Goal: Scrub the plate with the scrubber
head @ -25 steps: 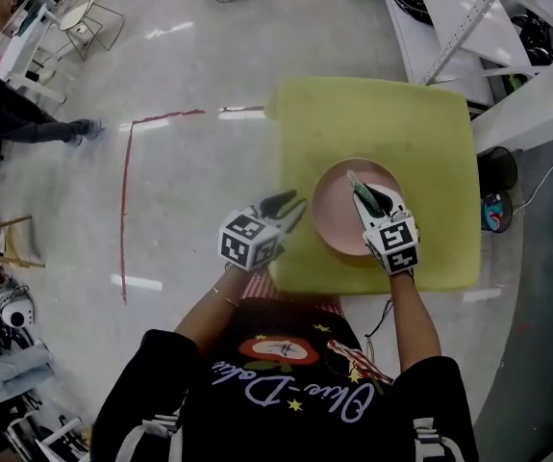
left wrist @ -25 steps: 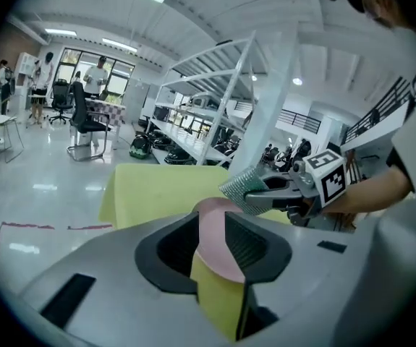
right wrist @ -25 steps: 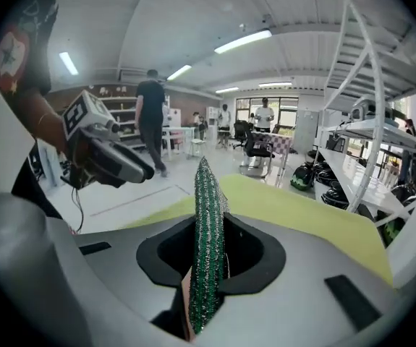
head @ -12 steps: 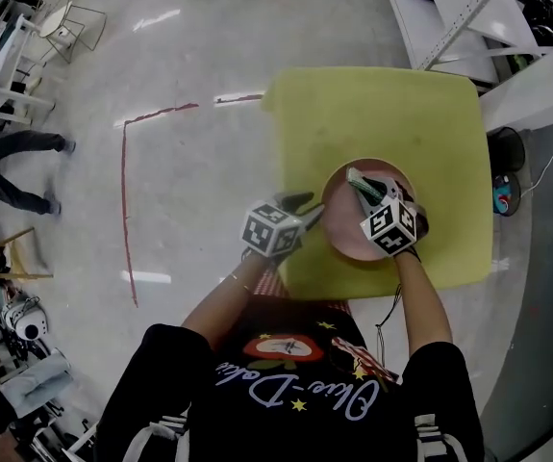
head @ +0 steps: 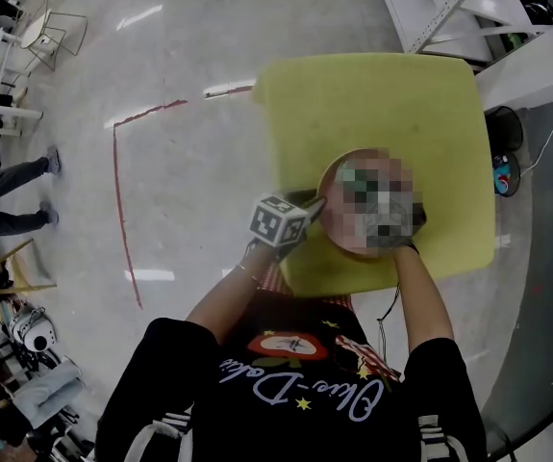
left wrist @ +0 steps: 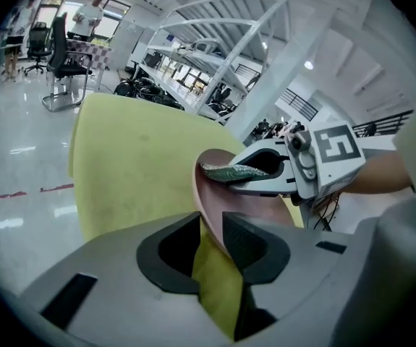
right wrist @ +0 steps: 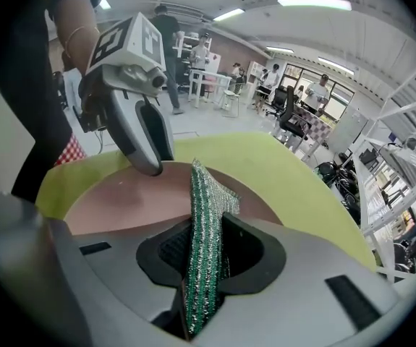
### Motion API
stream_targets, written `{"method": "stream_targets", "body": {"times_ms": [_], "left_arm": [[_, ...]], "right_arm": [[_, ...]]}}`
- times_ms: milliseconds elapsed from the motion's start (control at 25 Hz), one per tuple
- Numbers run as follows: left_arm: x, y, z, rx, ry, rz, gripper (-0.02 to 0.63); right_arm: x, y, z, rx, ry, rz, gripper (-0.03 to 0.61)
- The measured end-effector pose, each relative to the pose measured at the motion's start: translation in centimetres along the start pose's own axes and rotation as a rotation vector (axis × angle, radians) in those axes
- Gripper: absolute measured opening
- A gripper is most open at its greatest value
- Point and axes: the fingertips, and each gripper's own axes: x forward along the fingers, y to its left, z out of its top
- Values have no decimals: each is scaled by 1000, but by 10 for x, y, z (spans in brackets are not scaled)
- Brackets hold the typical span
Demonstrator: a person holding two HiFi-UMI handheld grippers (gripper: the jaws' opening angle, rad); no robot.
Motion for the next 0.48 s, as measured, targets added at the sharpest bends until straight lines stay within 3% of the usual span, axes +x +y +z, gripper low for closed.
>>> {"method": "stream_targets", "body": {"times_ms": [480], "left_arm": [[2,1,-2,-28,-13,32,78]], "right_arm": [[0,51,0,-68,32,157,64]]}}
